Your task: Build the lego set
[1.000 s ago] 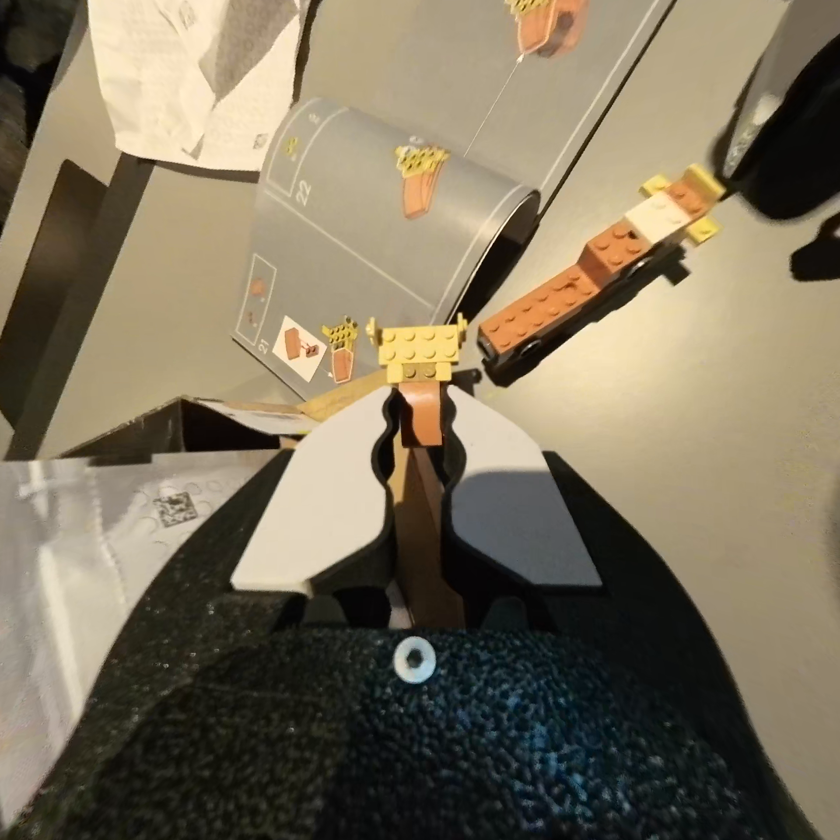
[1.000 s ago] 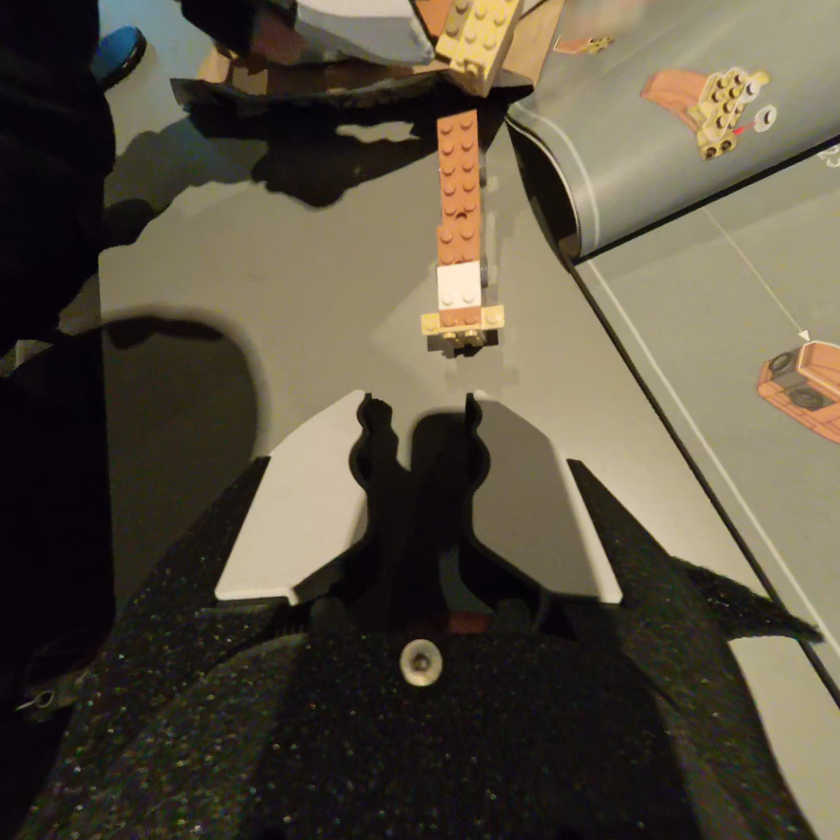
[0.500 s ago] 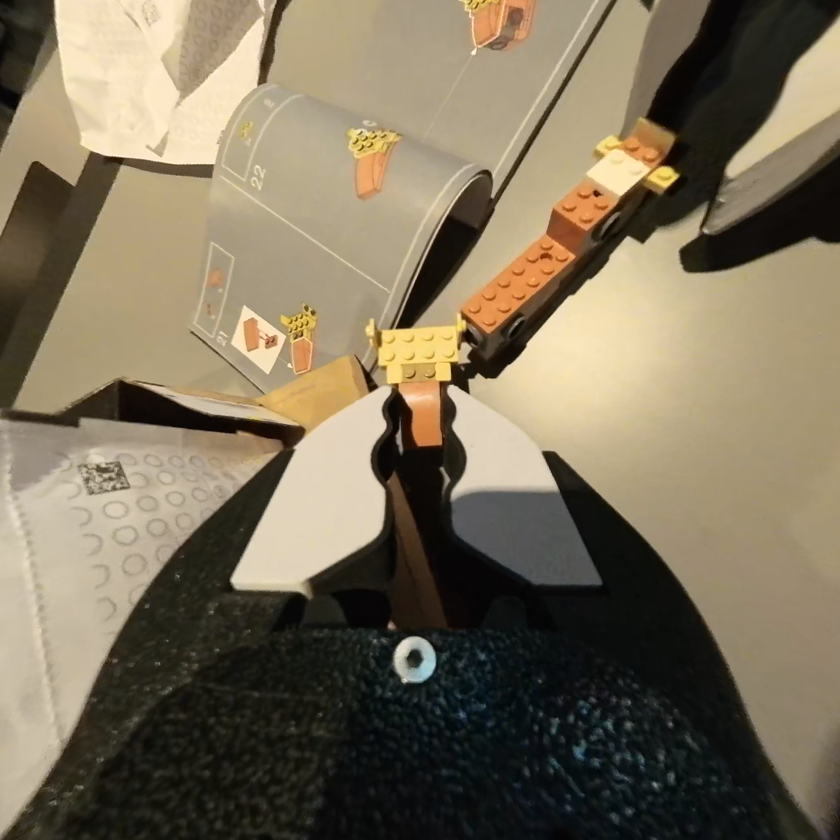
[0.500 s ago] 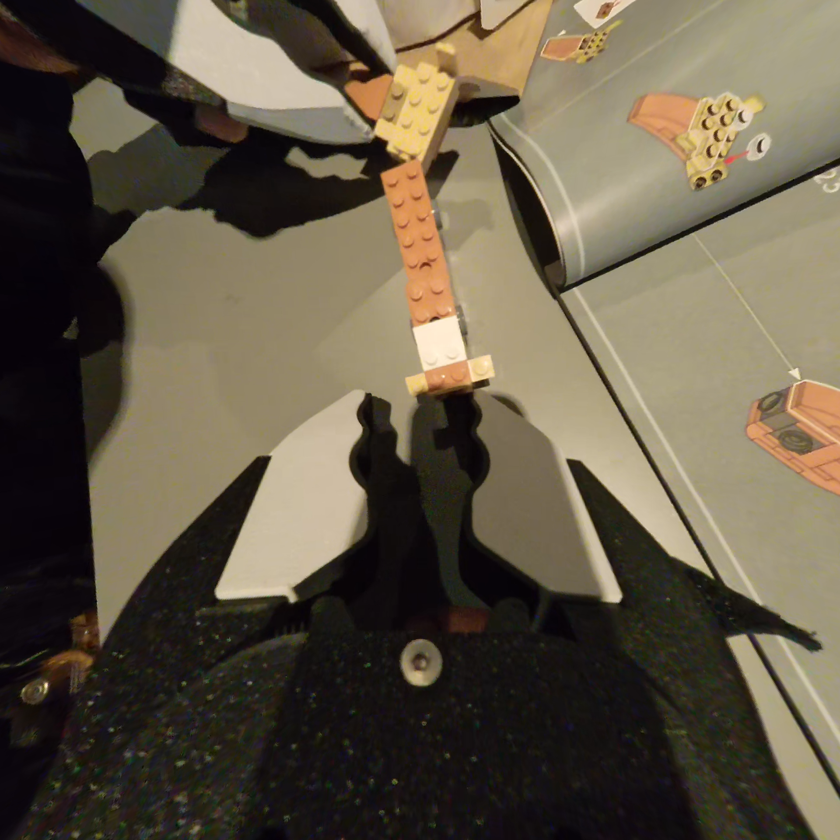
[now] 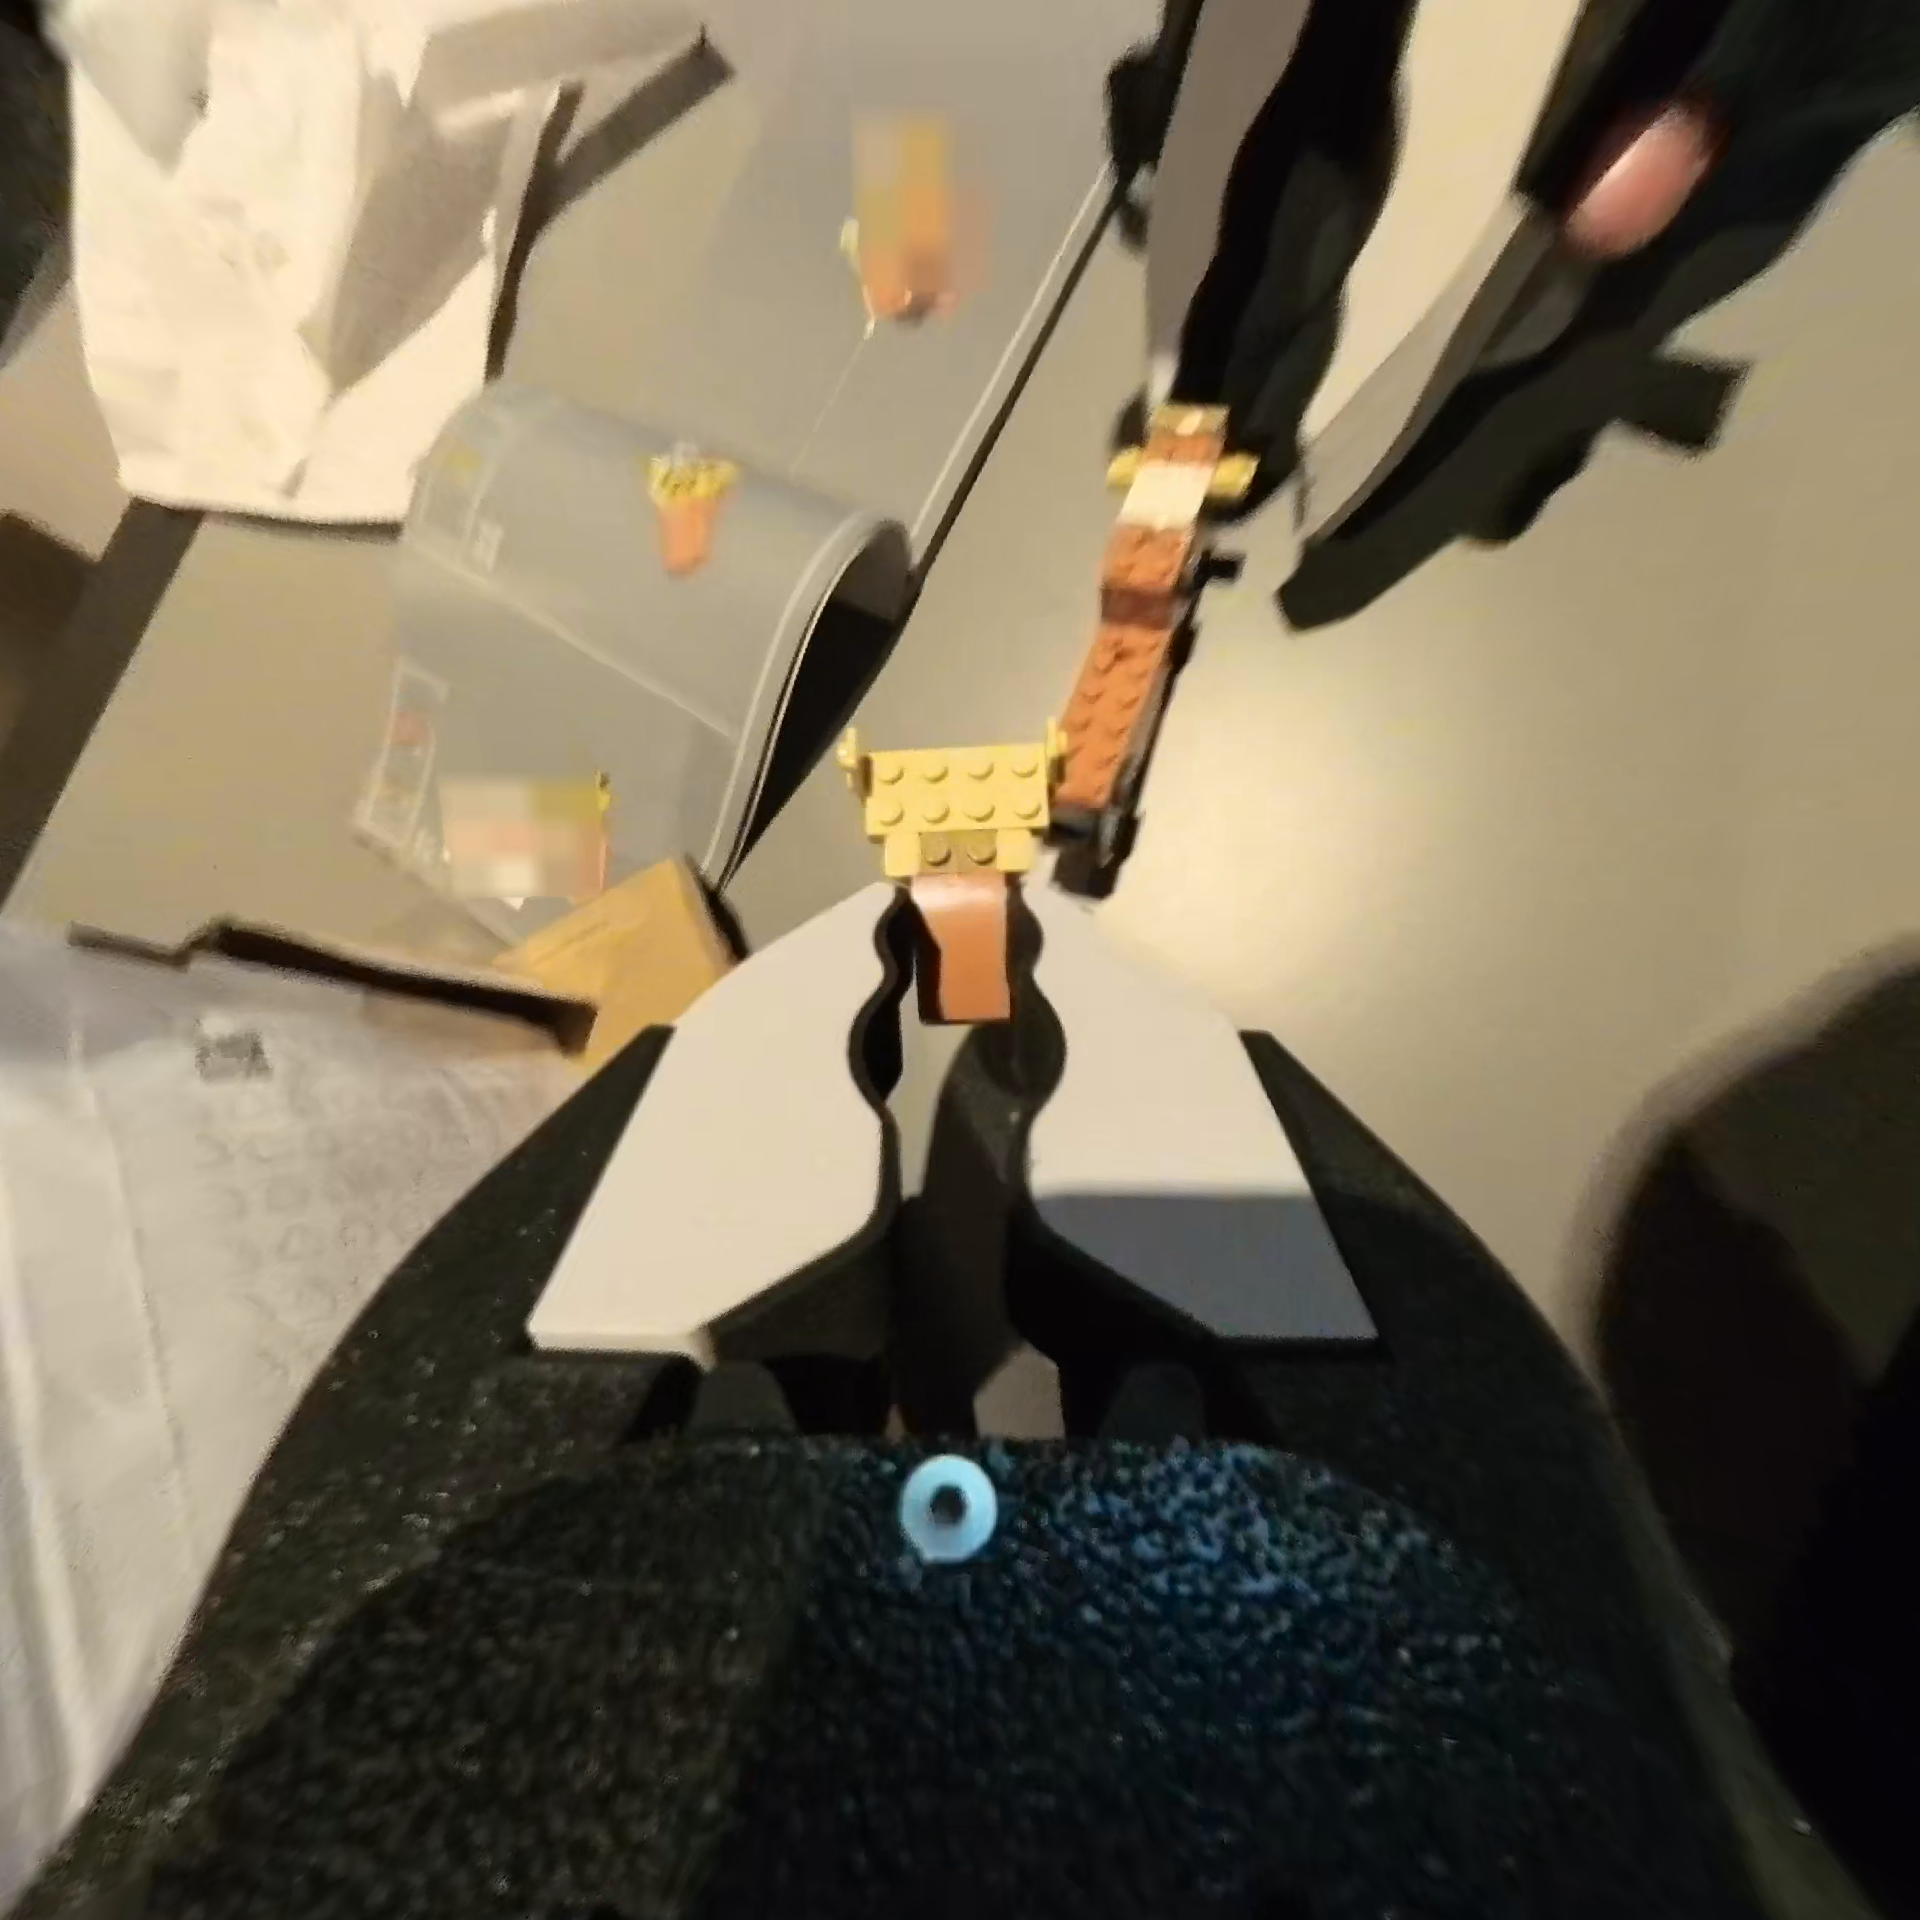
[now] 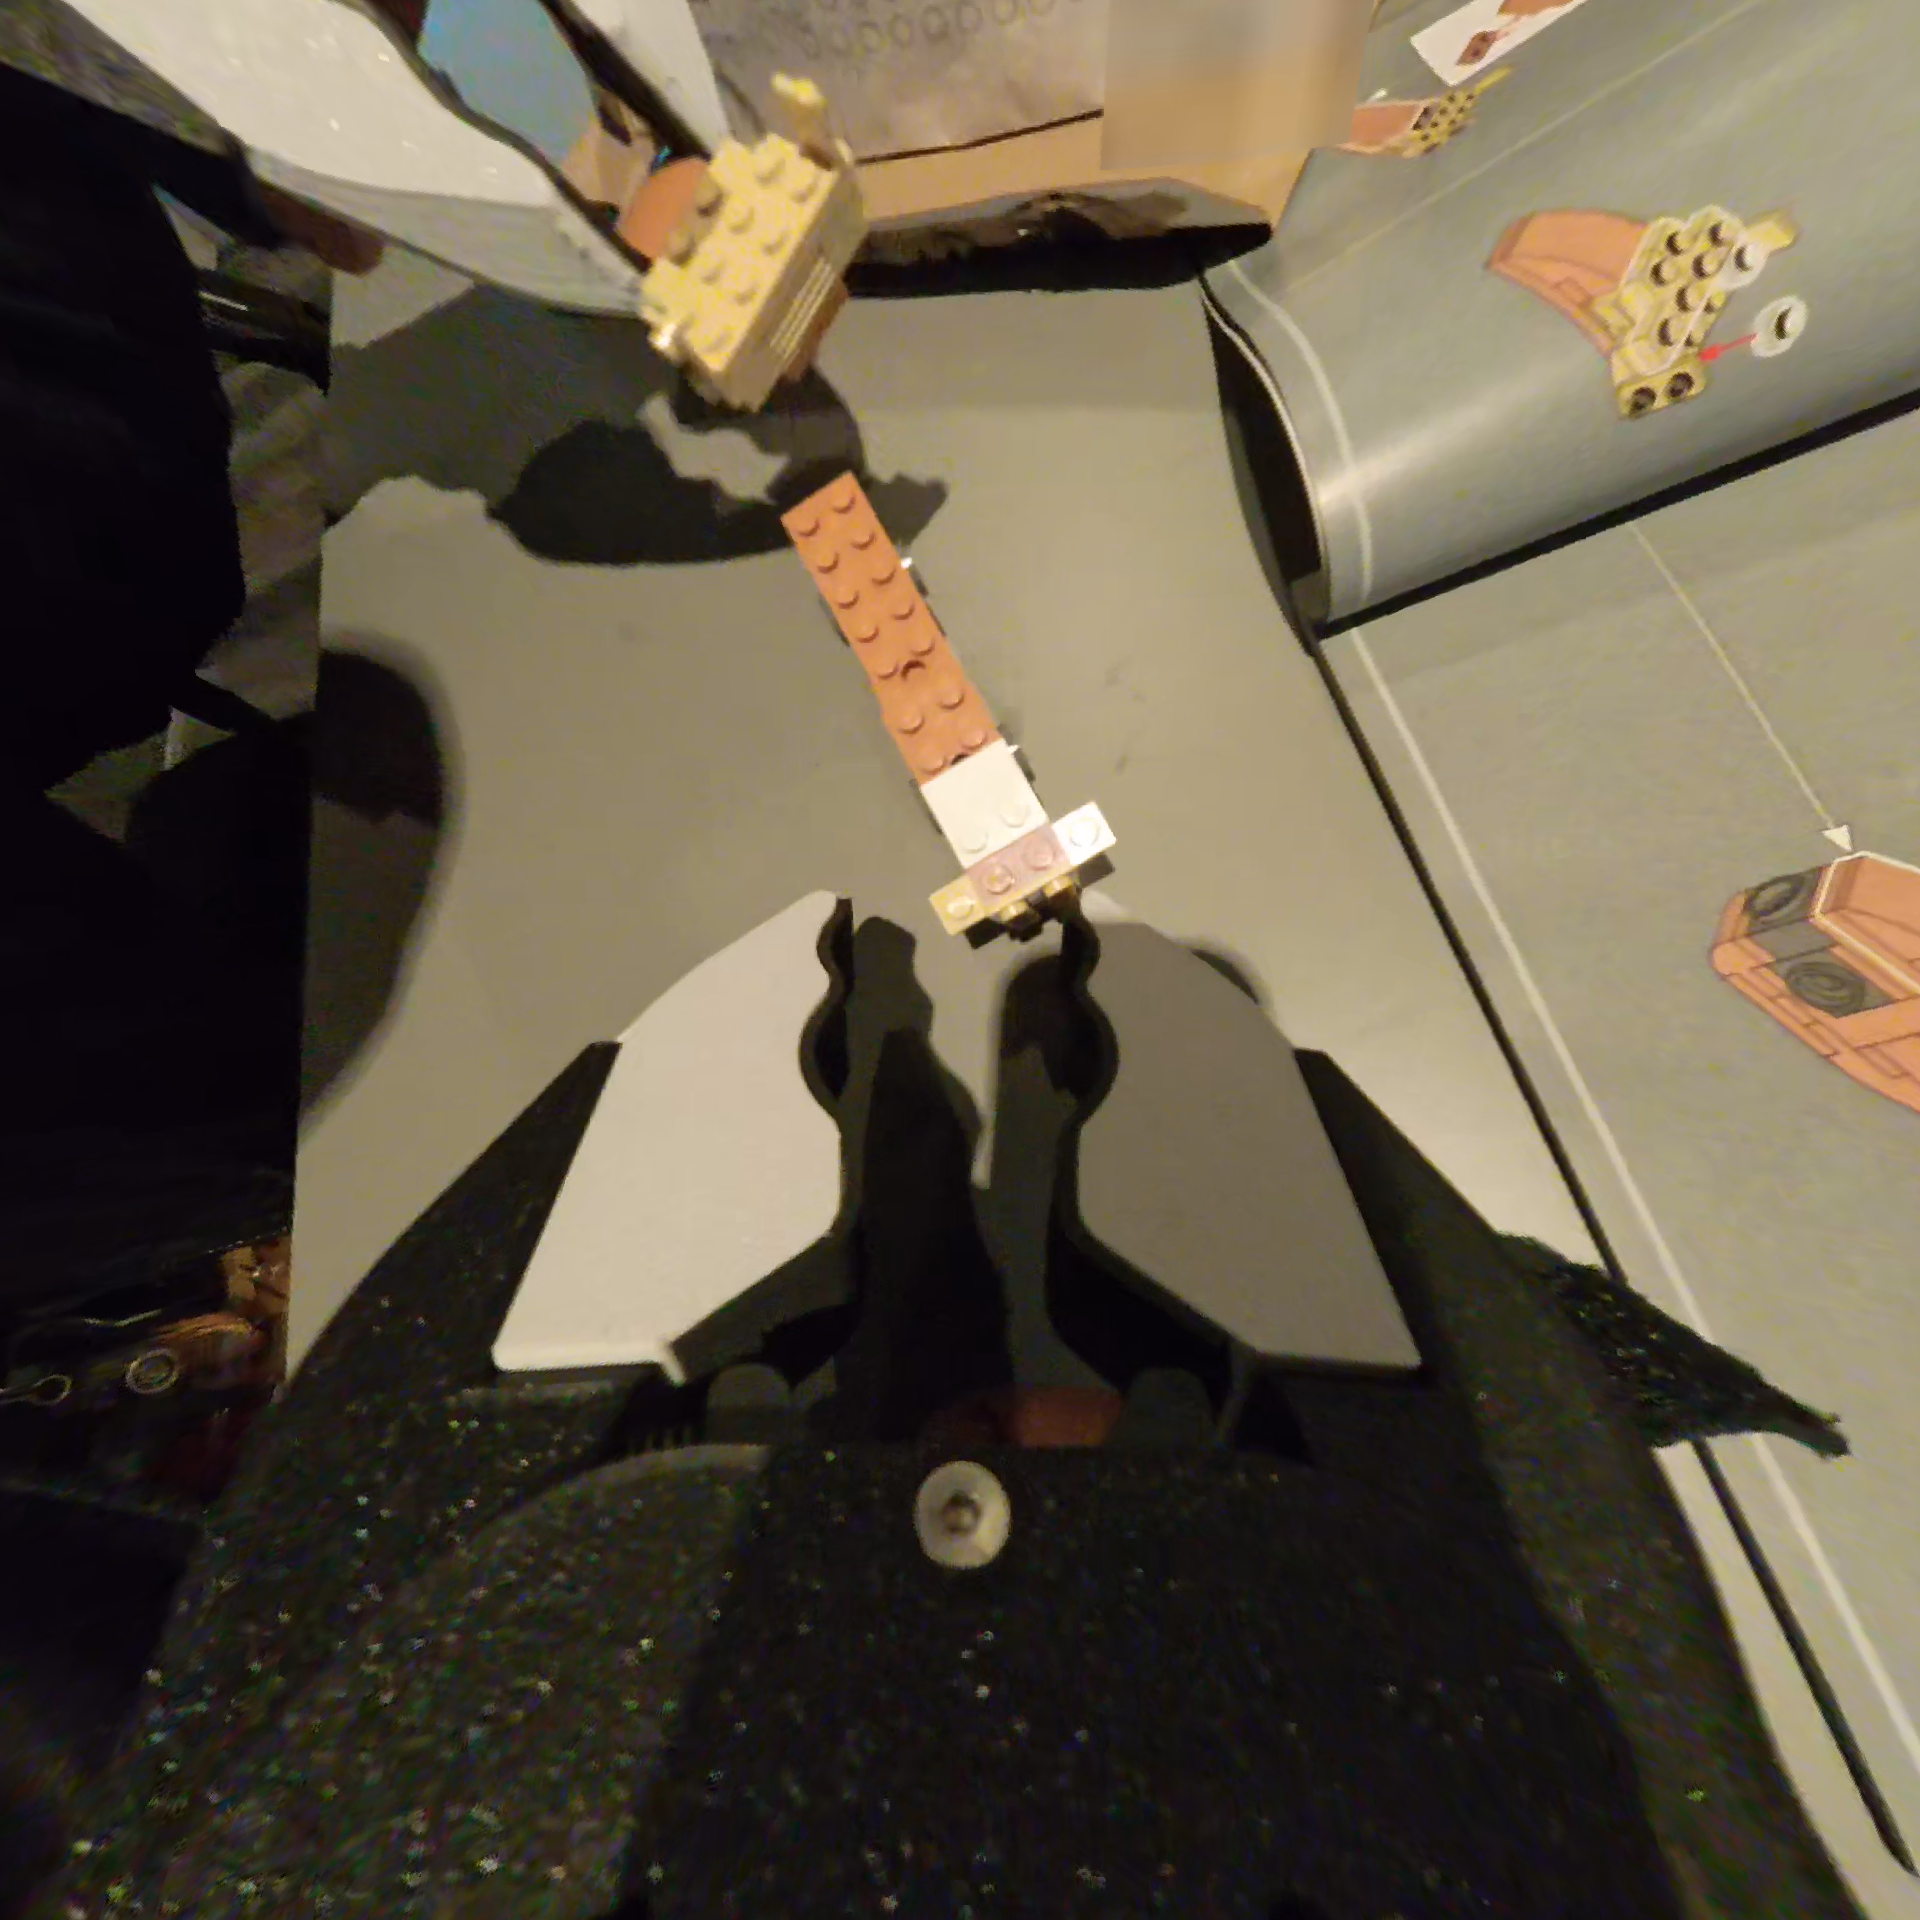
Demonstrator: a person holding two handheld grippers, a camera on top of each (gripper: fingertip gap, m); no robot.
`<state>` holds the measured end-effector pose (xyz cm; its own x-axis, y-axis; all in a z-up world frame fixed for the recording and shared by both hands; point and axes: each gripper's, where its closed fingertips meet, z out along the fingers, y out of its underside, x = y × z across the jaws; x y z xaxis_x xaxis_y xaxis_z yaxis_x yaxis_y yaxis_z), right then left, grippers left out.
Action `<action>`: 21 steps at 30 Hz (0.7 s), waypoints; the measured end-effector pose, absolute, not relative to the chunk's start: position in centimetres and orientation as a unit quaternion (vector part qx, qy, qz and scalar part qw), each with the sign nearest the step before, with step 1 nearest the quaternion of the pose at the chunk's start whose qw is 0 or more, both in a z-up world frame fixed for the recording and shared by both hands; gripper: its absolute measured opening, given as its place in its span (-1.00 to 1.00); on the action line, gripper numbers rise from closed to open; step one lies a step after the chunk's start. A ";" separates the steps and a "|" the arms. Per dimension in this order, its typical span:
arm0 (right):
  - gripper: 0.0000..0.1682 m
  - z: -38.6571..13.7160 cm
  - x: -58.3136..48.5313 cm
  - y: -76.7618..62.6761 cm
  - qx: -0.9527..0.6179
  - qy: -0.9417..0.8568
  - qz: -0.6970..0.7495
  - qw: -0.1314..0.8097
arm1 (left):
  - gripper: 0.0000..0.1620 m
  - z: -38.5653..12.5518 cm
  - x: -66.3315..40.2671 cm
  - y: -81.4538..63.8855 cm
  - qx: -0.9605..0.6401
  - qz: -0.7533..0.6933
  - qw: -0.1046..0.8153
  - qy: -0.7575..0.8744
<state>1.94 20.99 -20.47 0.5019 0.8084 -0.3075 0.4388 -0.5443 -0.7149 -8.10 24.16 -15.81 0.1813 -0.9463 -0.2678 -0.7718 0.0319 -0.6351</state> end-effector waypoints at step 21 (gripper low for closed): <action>-0.48 -20.6 1.7 20.5 -0.805 -0.417 0.287 0.308 | -0.80 -18.4 -3.3 23.1 -0.604 -0.113 0.215 0.759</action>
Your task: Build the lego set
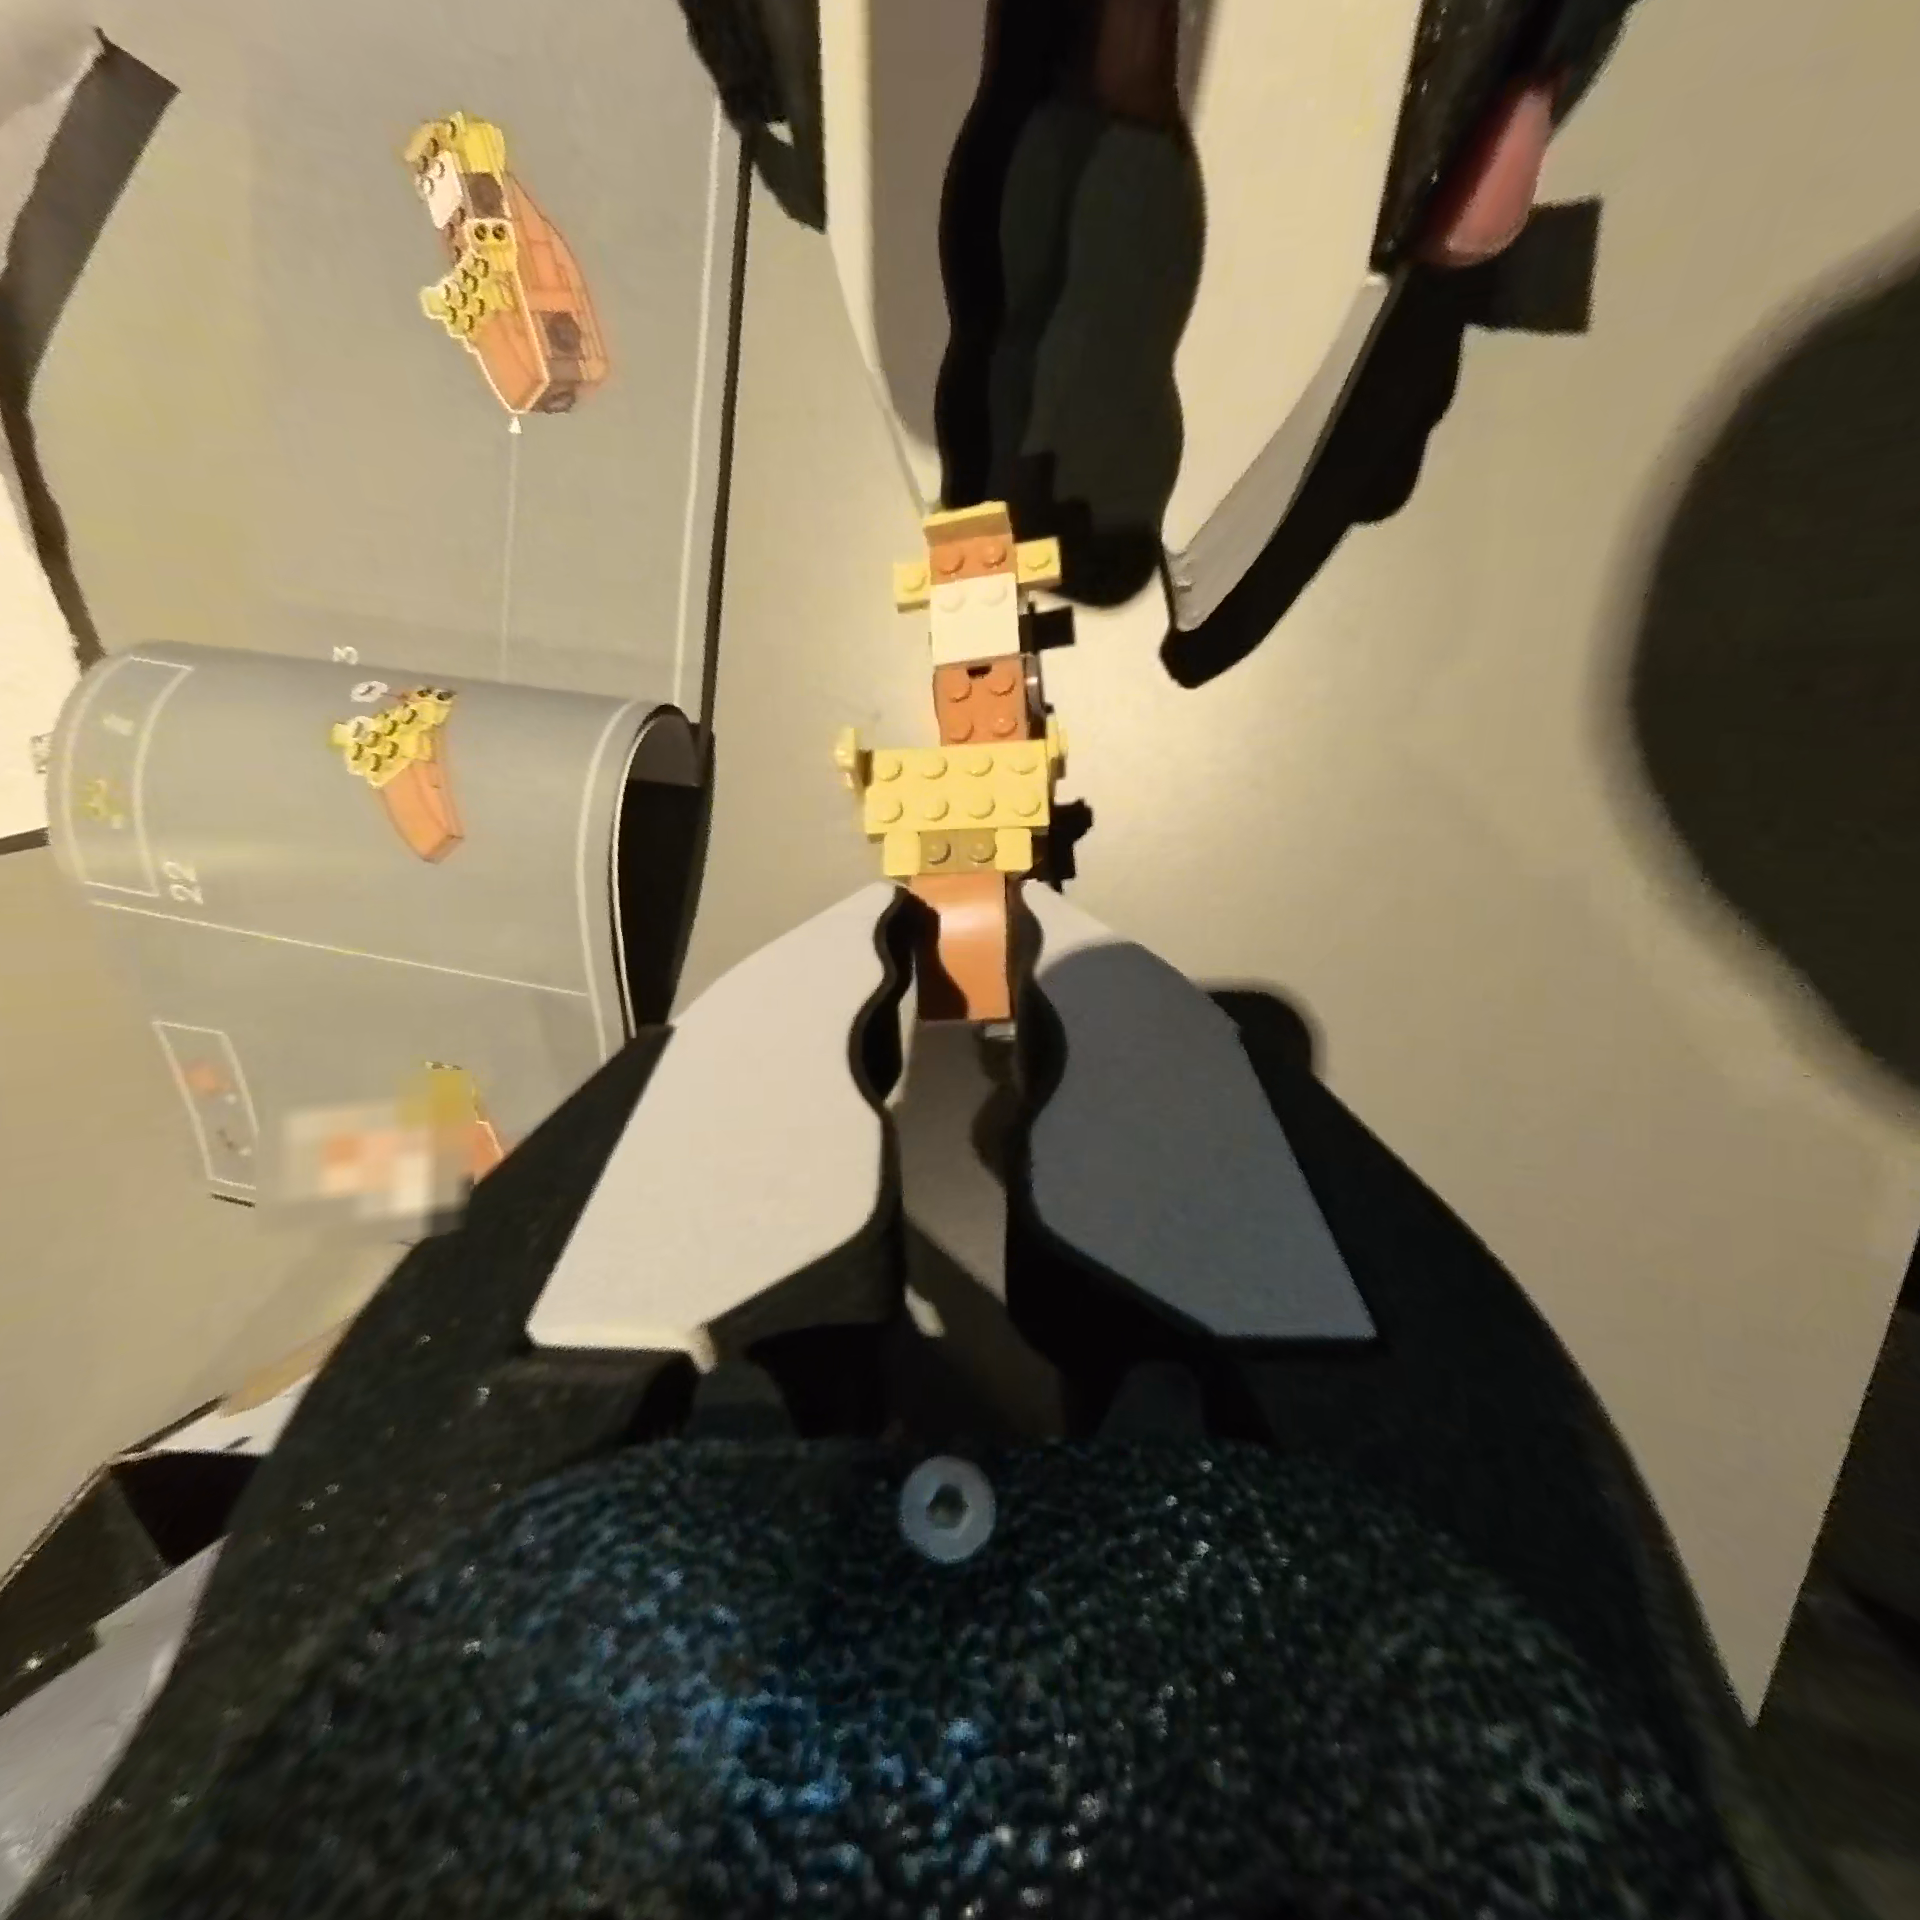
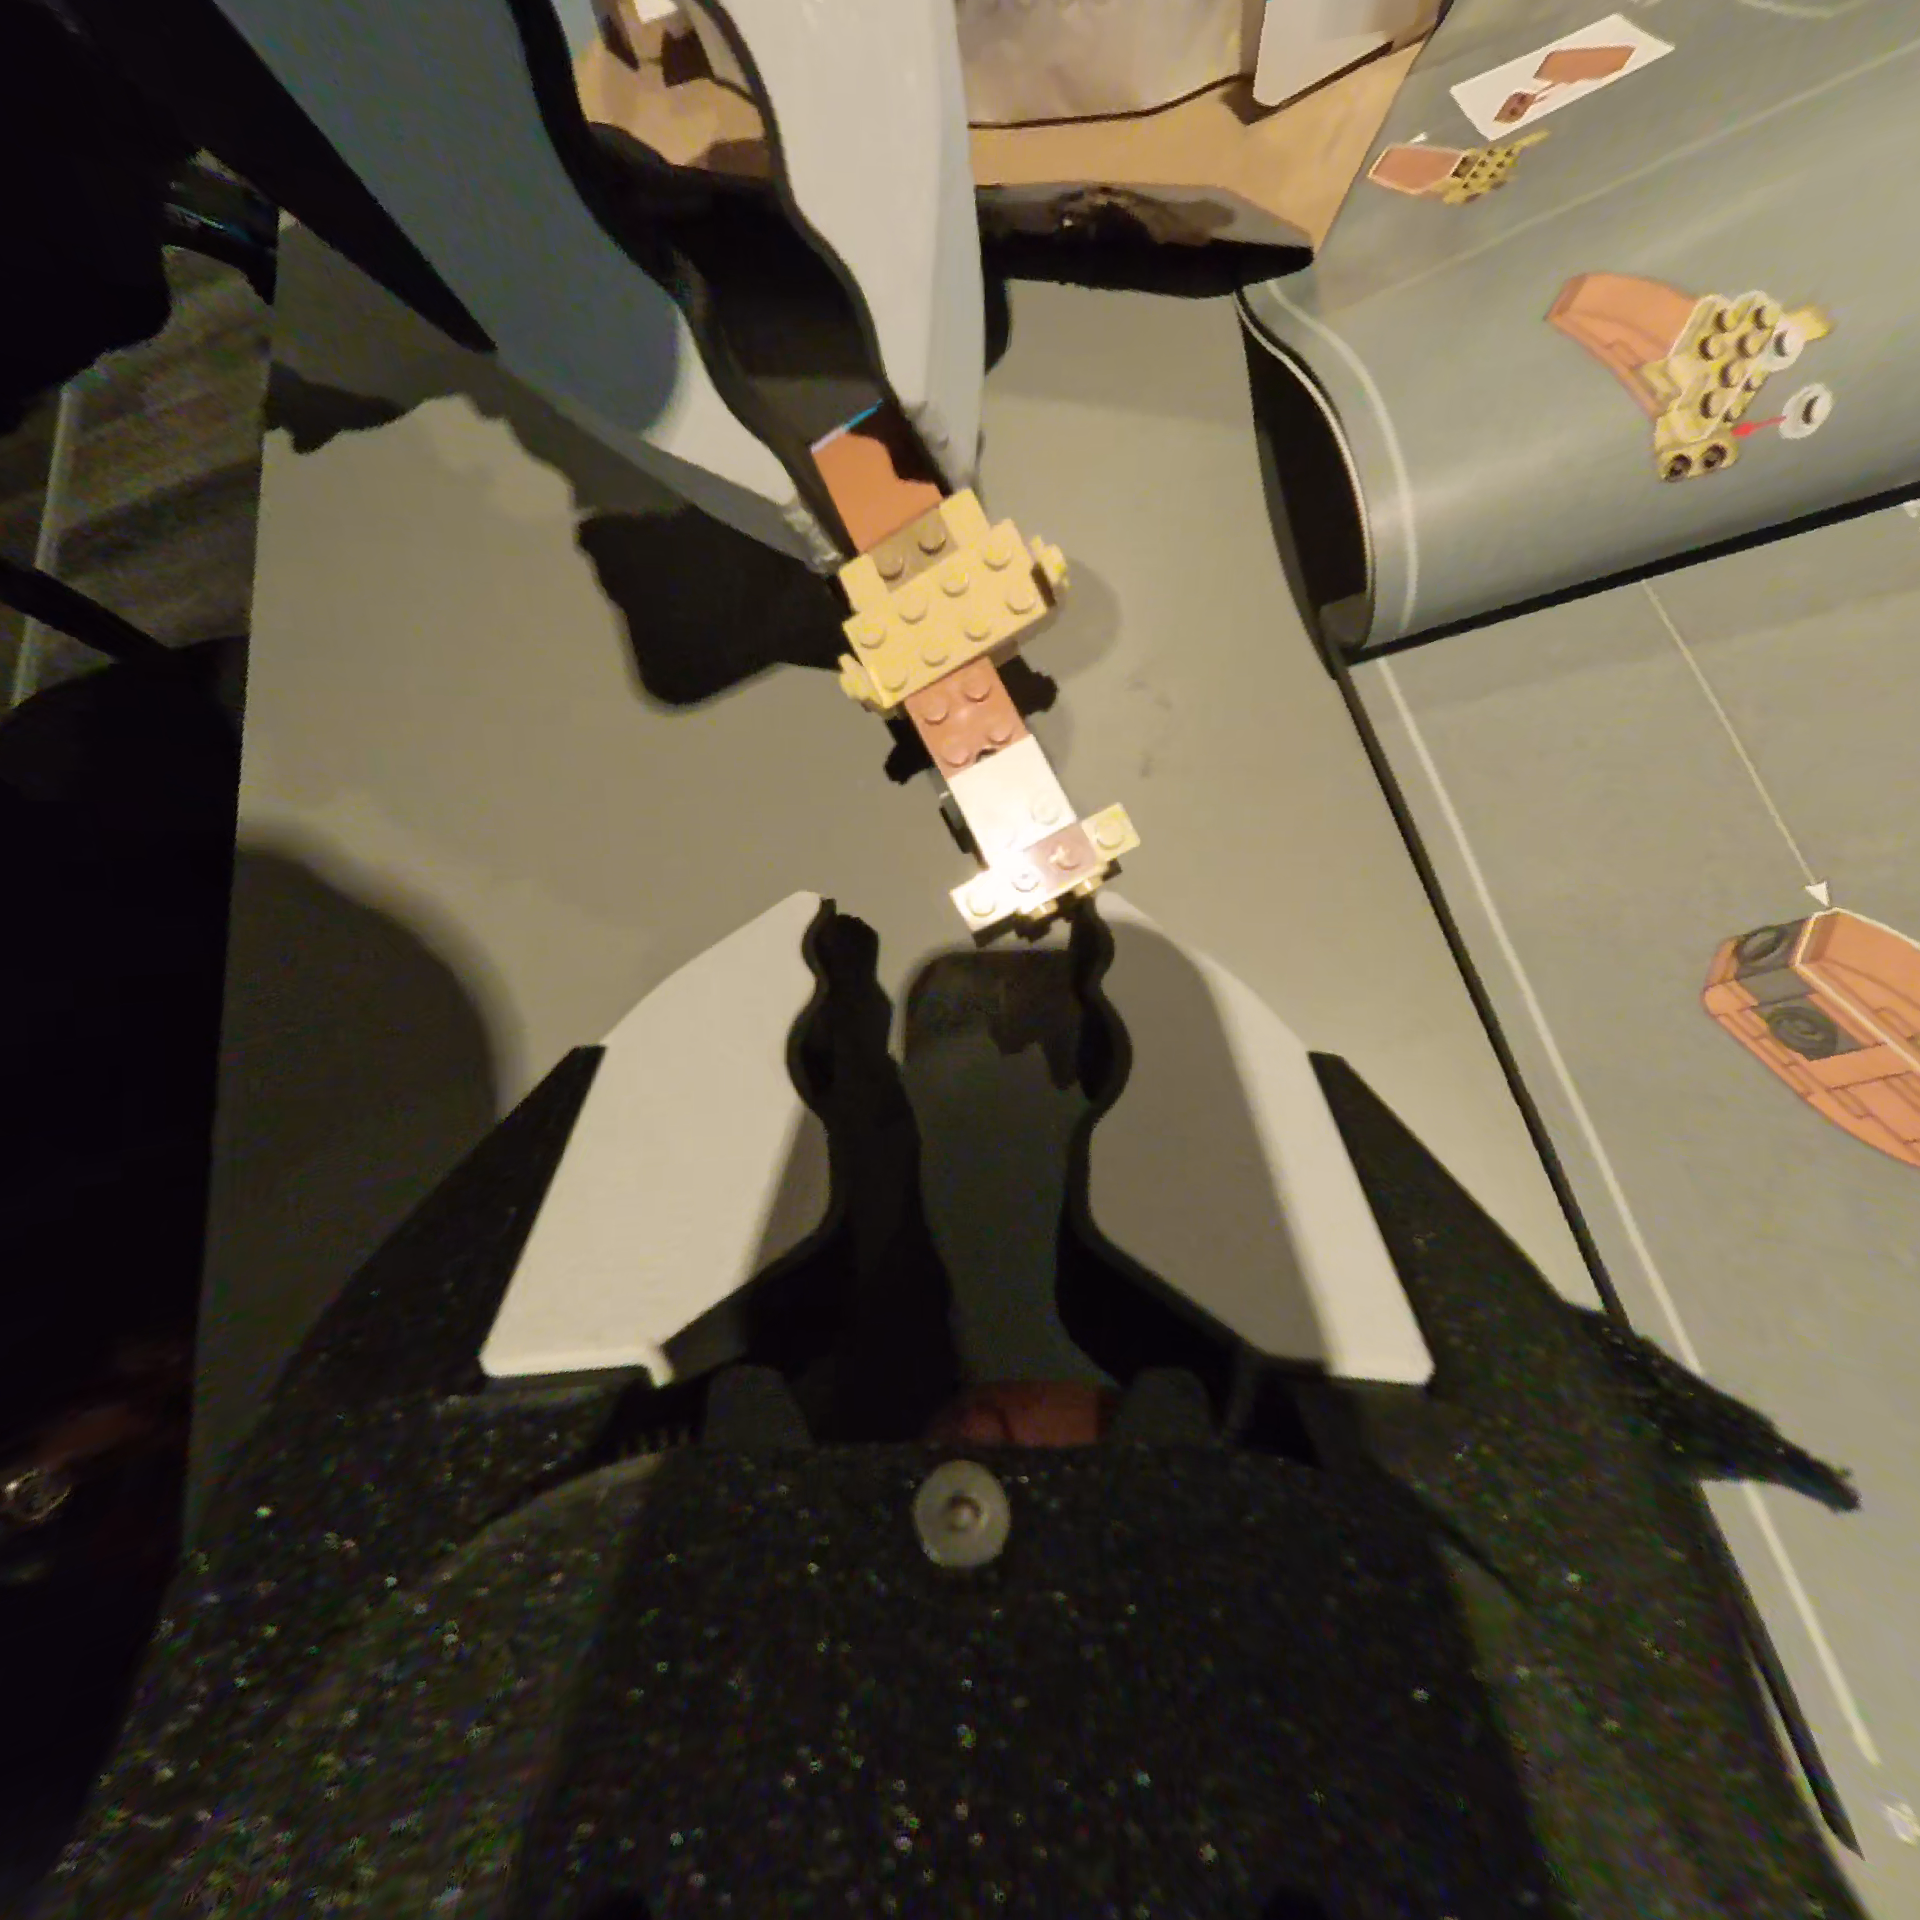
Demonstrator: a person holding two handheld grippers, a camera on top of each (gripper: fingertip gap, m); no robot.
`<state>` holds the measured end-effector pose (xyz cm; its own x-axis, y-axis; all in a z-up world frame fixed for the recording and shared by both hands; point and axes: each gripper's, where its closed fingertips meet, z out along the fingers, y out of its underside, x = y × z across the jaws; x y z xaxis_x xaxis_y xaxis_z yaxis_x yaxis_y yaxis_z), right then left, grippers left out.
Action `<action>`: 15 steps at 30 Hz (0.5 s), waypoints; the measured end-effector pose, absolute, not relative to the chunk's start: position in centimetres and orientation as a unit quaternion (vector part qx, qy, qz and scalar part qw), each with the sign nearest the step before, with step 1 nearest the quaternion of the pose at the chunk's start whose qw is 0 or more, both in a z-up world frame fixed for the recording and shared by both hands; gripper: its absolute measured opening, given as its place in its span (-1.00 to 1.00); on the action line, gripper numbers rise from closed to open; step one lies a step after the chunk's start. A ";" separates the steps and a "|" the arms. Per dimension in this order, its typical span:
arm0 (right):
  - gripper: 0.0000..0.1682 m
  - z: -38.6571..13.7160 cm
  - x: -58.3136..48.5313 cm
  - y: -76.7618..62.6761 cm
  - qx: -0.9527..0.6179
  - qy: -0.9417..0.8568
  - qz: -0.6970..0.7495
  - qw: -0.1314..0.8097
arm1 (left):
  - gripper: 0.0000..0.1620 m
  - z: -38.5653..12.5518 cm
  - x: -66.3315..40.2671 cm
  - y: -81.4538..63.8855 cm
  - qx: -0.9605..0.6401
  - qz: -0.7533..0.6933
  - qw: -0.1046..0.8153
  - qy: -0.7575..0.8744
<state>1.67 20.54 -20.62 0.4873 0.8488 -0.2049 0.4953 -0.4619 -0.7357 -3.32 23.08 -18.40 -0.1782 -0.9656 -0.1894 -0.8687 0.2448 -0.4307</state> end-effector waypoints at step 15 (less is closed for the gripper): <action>-0.49 -20.7 1.4 20.5 -0.806 -0.417 0.280 0.314 | -0.80 -17.4 -4.0 22.3 -0.625 -0.162 0.237 0.725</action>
